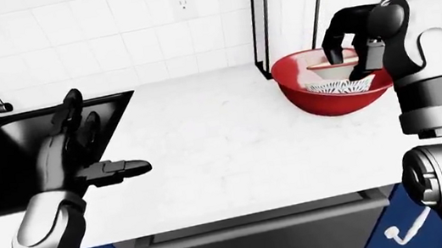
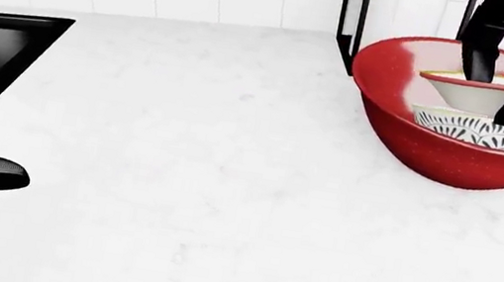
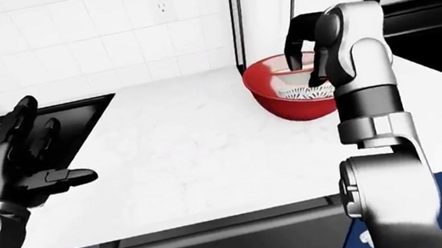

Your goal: Stack the bowls from largest to smallest.

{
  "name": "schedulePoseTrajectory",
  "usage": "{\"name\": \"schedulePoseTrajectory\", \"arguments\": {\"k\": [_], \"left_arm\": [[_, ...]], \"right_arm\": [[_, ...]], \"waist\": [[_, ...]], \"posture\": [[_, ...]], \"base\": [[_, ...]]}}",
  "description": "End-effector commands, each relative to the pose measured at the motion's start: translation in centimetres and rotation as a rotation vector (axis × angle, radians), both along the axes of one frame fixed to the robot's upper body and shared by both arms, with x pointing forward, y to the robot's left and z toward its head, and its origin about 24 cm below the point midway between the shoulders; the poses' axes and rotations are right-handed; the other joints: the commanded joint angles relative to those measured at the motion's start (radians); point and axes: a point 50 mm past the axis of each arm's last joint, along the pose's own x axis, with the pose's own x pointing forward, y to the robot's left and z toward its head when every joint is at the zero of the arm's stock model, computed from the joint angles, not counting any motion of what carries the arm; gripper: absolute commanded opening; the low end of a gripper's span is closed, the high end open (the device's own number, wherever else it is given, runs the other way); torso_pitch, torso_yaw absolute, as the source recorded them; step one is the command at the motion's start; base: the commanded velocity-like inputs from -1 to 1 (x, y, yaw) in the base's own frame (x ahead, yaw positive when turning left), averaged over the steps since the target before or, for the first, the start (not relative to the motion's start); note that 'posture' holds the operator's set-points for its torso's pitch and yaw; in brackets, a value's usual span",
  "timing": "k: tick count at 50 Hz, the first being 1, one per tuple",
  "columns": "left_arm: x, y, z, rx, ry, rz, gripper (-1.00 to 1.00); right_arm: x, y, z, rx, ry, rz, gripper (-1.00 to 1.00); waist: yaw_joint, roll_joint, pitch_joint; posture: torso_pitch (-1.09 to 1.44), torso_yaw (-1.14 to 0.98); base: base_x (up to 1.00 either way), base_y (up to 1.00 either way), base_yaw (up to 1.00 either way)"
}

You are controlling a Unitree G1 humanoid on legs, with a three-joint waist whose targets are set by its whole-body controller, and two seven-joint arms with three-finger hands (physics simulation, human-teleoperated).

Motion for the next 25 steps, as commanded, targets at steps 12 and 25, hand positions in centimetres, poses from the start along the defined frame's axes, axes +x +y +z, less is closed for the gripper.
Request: {"name": "schedulePoseTrajectory", "arguments": {"k": [12, 25], "left_arm": [[-0.3, 0.0, 1.7, 0.027, -0.083, 0.002, 1.00], [0.0, 0.3, 1.1, 0.026, -0.077, 0.005, 1.00]], "right_arm": [[0.8, 0.6, 3.7, -0.012, -0.157, -0.009, -0.99], [1.6, 0.5, 2.3, -0.001, -0.154, -0.034, -0.98]], "waist": [[0.000, -0.002, -0.016], [0.007, -0.003, -0.018]], "posture": [[-0.29, 0.00], [-0.29, 0.00]], "base": [[0.00, 0.00, 0.00], [0.00, 0.00, 0.00]]}}
